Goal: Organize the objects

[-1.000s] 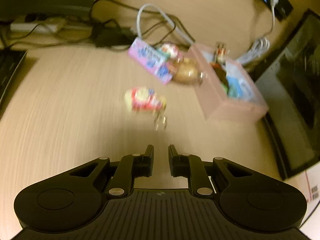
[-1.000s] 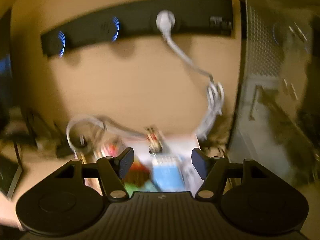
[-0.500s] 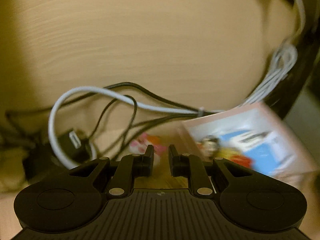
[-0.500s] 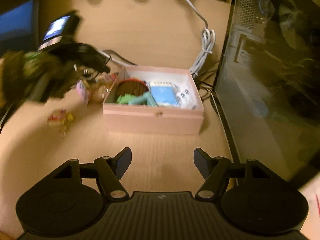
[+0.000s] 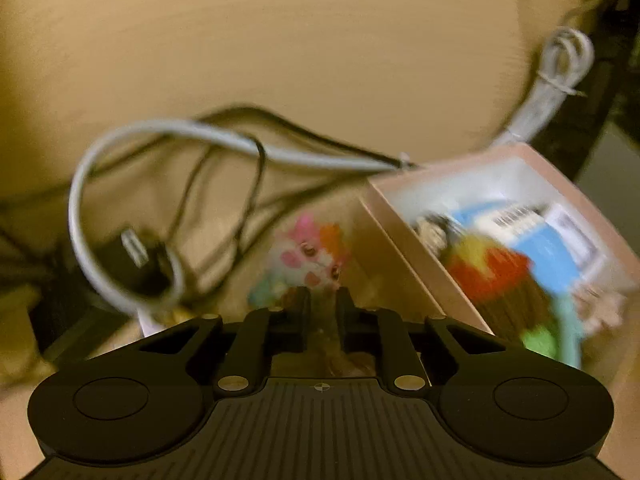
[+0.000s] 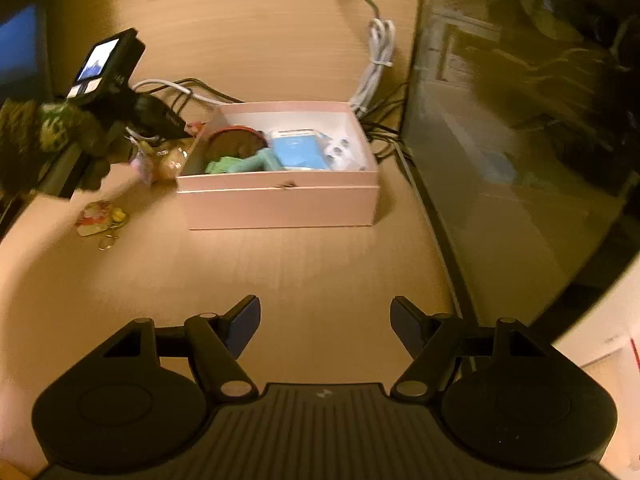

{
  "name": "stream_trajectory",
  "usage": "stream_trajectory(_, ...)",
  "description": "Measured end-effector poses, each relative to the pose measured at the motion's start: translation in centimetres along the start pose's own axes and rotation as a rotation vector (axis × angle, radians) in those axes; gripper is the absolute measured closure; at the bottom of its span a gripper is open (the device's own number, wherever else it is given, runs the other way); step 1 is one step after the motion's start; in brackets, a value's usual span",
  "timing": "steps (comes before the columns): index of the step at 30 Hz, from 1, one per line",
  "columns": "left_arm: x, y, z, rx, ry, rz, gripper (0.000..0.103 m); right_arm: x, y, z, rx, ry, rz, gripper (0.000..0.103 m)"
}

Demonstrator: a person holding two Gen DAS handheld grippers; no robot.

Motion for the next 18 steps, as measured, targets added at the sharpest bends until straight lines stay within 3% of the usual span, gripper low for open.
stream_trajectory(11,10.3,1.4,-6.3,0.142,0.097,-0.111,0.087,-2.0,3.9,1.9,-0.111,-0.009,-0.118,0.03)
stream_trajectory(18,13.5,6.4,-12.1,0.076,0.012,-0.359,0.086,-8.7,7.4,4.9,-0.178,-0.07,-0.229,0.03)
Point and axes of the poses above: each gripper's, at about its wrist camera, not at the fingertips, and z roughly the way its jaws point, y to its left, x to its underside, the point moved 3 cm from there along z, roughly the way its jaws point, and after that the axes turned 11 degrees about -x, right-handed, at the moved point
